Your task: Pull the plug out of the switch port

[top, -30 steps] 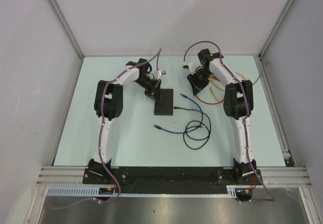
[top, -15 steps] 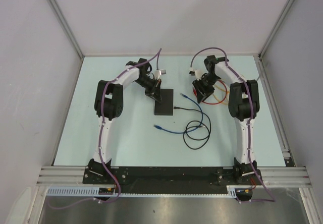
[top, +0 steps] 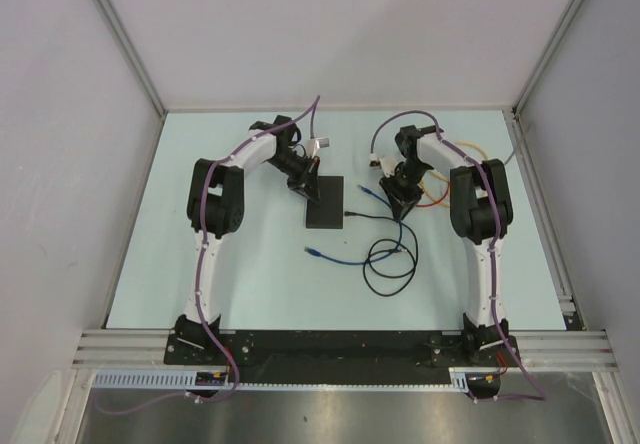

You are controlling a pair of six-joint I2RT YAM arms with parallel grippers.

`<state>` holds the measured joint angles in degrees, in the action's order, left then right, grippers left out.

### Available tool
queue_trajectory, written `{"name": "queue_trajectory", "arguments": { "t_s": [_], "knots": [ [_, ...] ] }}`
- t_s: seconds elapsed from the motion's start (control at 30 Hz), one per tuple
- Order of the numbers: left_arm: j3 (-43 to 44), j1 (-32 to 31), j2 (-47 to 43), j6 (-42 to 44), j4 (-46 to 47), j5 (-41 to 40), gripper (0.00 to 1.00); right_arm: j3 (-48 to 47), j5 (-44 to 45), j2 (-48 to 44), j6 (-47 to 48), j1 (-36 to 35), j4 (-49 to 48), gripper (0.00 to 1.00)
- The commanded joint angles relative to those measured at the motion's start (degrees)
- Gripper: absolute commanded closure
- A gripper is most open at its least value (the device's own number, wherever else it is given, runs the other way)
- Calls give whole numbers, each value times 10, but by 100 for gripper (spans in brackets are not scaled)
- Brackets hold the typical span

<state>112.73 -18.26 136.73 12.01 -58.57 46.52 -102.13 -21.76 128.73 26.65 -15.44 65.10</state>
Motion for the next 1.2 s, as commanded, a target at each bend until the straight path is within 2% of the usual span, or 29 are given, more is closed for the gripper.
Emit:
{"name": "queue_trajectory", "arguments": {
  "t_s": [0.0, 0.1, 0.23, 0.4, 0.7, 1.0, 1.17],
  "knots": [
    [21, -5, 1, 1, 9, 1, 99, 34, 43, -37, 6, -20, 0, 79],
    [19, -5, 2, 0, 10, 2, 99, 40, 101, -52, 19, -32, -9, 90],
    [17, -5, 2, -1, 11, 4, 99, 12, 181, -63, 51, -37, -16, 96],
    [16, -5, 3, -1, 12, 8, 99, -88, 245, -57, 93, -28, 5, 98],
    [16, -4, 2, -2, 13, 11, 99, -193, 347, -3, 170, 4, -8, 99],
    [14, -3, 1, -3, 13, 15, 99, -196, 435, 15, 340, 38, -133, 99],
    [9, -3, -2, -2, 15, 15, 99, -220, 461, 39, 376, 46, -210, 99]
  ]
}}
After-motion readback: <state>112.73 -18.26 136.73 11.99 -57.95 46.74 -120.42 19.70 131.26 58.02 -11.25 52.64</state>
